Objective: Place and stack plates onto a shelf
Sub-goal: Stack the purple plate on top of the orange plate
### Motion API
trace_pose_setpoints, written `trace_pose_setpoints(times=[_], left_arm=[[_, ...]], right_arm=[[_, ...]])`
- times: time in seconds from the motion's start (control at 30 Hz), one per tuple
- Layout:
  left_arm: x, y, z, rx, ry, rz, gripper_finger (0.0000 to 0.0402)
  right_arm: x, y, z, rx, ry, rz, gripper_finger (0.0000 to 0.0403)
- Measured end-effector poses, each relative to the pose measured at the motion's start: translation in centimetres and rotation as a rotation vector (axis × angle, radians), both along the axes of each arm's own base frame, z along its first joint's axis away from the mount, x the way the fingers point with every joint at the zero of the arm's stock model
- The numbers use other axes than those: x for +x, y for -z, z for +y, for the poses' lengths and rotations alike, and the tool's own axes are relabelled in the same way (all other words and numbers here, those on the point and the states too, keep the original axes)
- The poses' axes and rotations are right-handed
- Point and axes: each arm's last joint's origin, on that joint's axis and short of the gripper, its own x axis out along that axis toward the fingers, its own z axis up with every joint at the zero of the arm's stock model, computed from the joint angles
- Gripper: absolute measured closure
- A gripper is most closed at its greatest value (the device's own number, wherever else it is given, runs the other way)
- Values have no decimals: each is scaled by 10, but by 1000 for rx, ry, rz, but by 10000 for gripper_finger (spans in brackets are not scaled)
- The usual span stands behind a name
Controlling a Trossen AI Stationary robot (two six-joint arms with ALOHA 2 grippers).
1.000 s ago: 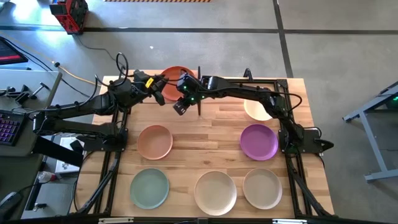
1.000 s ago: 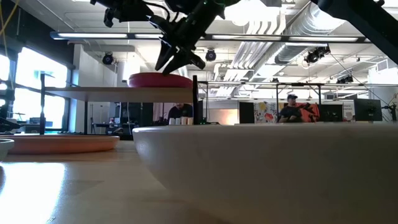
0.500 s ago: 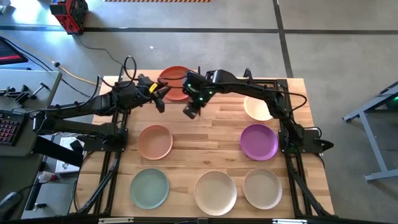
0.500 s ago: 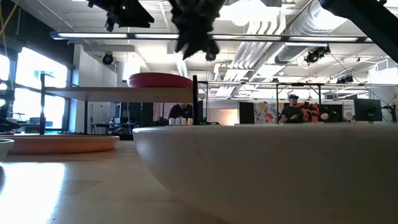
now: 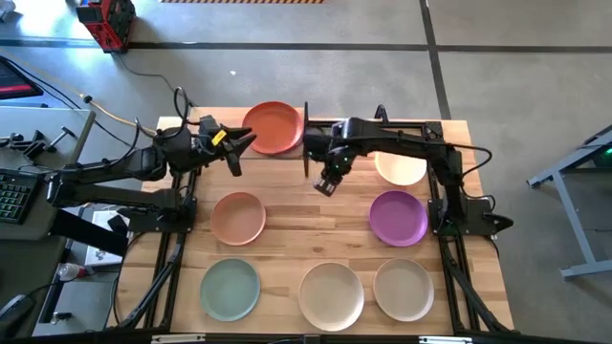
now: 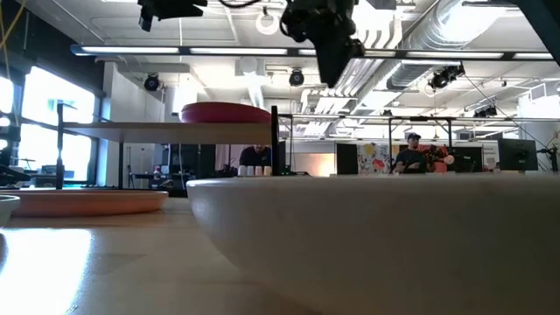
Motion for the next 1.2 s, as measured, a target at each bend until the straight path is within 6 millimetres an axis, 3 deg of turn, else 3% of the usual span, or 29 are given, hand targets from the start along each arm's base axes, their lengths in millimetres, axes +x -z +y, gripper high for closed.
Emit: trace_pose_setpoints(times=[0.43, 0.63, 0.87, 1.2], left_arm=[[2, 8, -7, -36, 38, 67, 291], [2, 8, -7, -36, 40, 67, 291], [2, 8, -7, -55, 38, 56, 291], [2, 8, -7, -59, 37, 54, 291]], right_arm=[[-56, 66, 52, 85, 300, 133, 302], [-80, 101, 69, 68, 441, 273, 302], [-87, 138, 86, 141, 477, 271, 302], [-96, 167, 92, 140, 534, 244, 302]])
